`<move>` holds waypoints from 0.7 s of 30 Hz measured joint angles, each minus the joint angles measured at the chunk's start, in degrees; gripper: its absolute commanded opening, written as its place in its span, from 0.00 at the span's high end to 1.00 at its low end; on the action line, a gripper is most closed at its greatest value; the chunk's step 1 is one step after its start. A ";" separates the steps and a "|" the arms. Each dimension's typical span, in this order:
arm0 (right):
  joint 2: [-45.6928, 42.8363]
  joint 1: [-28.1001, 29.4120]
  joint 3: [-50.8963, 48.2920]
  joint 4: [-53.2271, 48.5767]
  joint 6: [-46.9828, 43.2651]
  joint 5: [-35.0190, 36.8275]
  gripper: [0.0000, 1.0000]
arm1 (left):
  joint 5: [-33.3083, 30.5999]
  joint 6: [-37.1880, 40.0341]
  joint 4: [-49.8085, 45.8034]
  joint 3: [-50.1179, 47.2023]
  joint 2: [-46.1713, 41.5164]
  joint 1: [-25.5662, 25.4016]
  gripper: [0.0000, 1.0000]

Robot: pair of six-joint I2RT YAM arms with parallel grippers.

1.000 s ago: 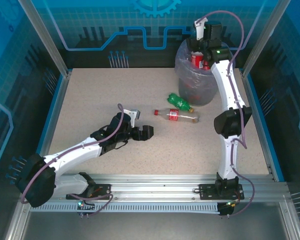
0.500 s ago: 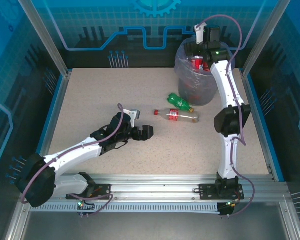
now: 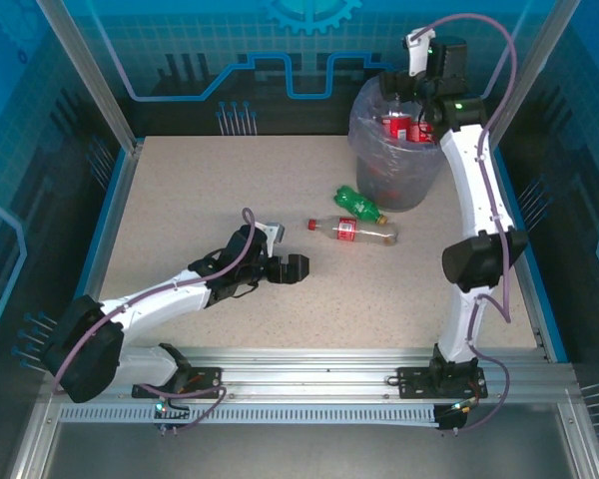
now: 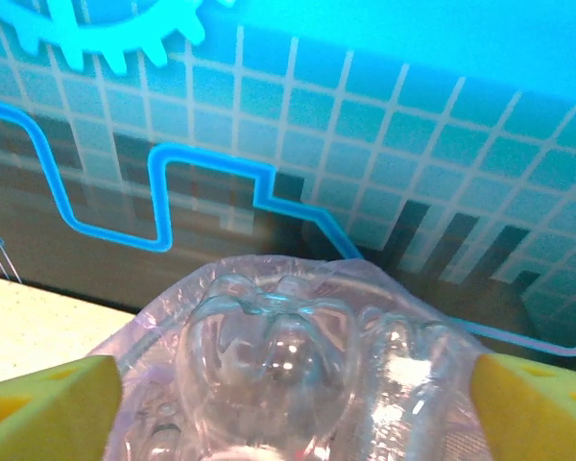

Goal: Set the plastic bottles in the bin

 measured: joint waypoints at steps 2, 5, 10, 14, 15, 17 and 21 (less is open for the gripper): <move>-1.97 -0.02 -1.55 0.31 0.55 -0.07 0.25 | 0.02 0.00 0.02 0.00 0.00 0.00 0.01; -2.97 -0.02 -3.96 0.66 1.86 -0.52 0.32 | 0.20 0.02 0.04 0.00 0.11 0.00 0.01; -0.42 -0.02 -5.77 0.79 3.50 -1.36 0.38 | 0.22 0.02 0.02 0.00 0.11 0.00 0.01; 3.45 -0.15 -5.70 2.38 4.22 -1.20 0.41 | 0.20 0.02 0.00 0.00 0.09 0.00 0.01; 4.22 -0.26 -5.68 2.89 4.42 -1.20 0.42 | 0.20 0.02 0.00 0.00 0.09 0.00 0.01; 5.97 -0.57 -5.44 3.56 4.83 -0.96 0.42 | 0.17 0.02 -0.02 -0.02 0.04 0.00 0.01; 8.50 -1.27 -5.01 4.68 5.40 -0.48 0.42 | 0.15 0.02 -0.07 -0.02 -0.44 0.00 0.01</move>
